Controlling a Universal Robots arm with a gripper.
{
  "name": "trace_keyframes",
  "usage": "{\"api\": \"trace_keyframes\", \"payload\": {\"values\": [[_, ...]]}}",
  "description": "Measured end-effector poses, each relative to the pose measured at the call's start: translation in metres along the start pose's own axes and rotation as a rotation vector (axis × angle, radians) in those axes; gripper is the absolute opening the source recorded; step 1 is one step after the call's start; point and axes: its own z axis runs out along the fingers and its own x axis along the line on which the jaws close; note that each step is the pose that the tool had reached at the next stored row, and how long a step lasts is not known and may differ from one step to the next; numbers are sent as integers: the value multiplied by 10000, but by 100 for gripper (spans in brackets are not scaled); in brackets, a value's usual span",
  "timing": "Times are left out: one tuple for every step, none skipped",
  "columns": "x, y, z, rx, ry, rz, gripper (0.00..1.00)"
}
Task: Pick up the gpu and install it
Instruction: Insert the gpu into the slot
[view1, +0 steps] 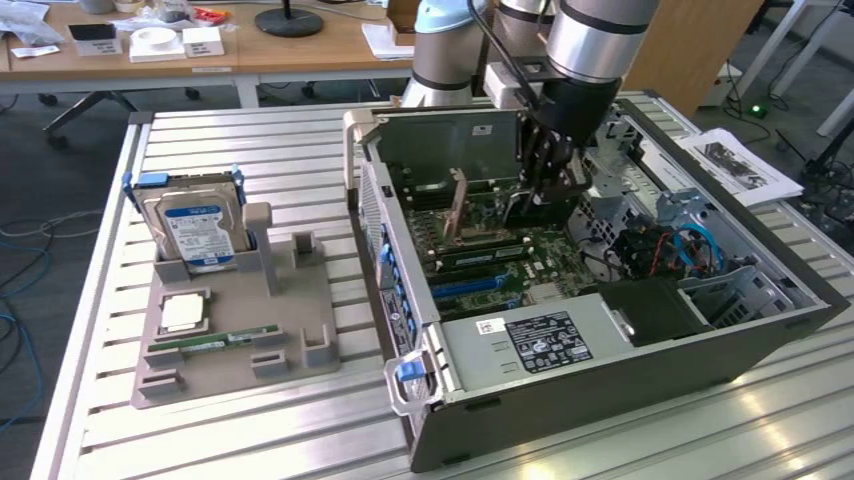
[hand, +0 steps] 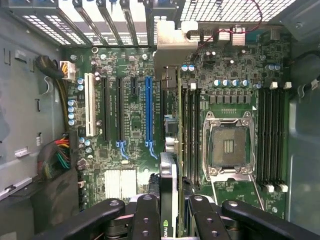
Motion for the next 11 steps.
{"api": "trace_keyframes", "payload": {"values": [[1, 4, 15, 0, 1, 0, 27], [1, 8, 28, 0, 0, -1, 27], [1, 12, 41, 1, 0, -1, 27], [2, 16, 54, 0, 0, -1, 27], [3, 19, 68, 0, 1, 0, 27], [3, 22, 82, 0, 0, 0, 27], [4, 26, 97, 0, 1, 0, 27], [4, 29, 110, 0, 2, 0, 27], [5, 32, 123, 0, 1, -1, 27], [5, 35, 135, 0, 2, -1, 27], [5, 38, 148, 0, 0, -1, 27]]}}
